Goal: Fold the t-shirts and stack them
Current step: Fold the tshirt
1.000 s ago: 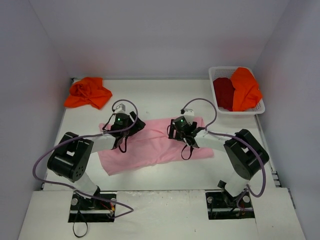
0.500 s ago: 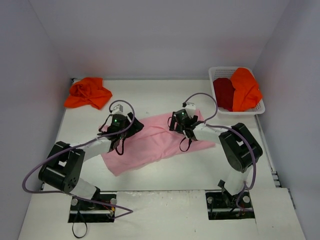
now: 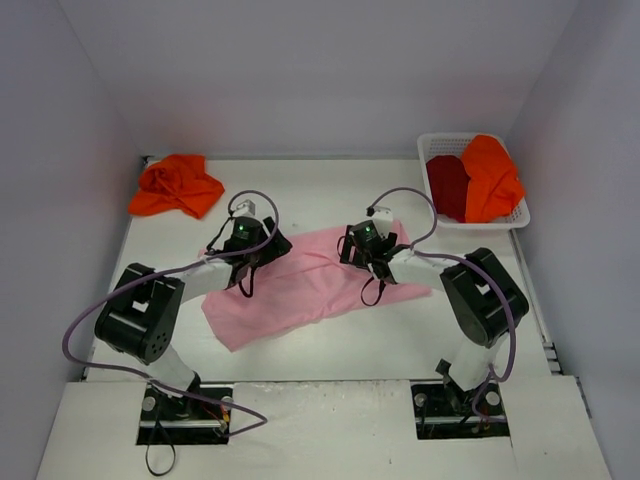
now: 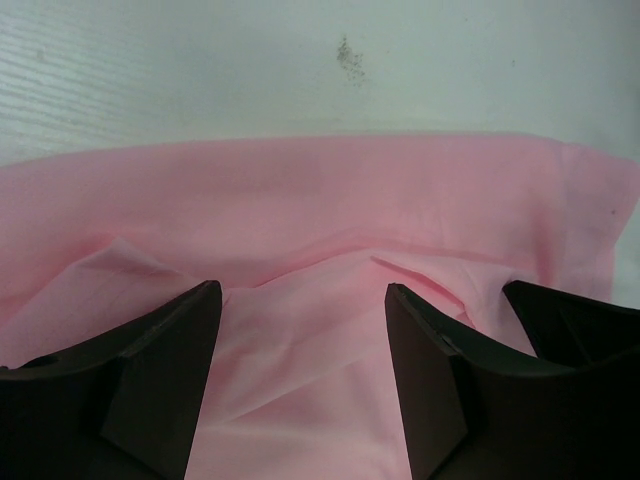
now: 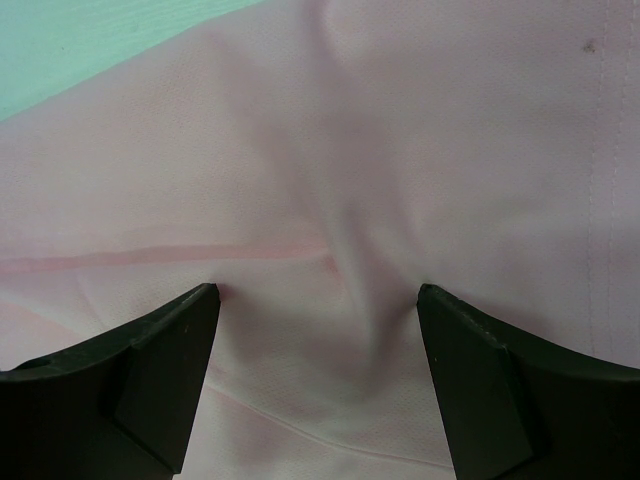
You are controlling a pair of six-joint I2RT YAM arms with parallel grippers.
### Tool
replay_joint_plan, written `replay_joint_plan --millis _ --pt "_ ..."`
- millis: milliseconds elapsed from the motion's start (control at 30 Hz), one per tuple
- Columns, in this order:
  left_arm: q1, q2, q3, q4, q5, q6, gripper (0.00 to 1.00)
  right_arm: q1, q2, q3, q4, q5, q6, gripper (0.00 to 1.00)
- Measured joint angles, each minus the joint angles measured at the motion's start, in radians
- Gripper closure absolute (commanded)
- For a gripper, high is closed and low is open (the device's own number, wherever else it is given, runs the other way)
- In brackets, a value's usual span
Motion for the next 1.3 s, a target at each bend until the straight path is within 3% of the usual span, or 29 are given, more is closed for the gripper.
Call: replay_joint_plan --millis 400,767,1300 --pt "-0.019 0.109 0.161 0.004 -0.001 0.026 0.39 0.000 0.000 0.000 0.000 0.000 -0.001 0.23" --pt "-0.072 0.162 0.119 0.036 -0.004 0.022 0.39 -0.005 0.000 -0.001 0.001 0.000 -0.007 0.23" --pt "-0.111 0.046 0.007 -0.005 -0.021 -0.010 0.39 -0.005 0.000 -0.001 0.001 0.000 -0.006 0.23"
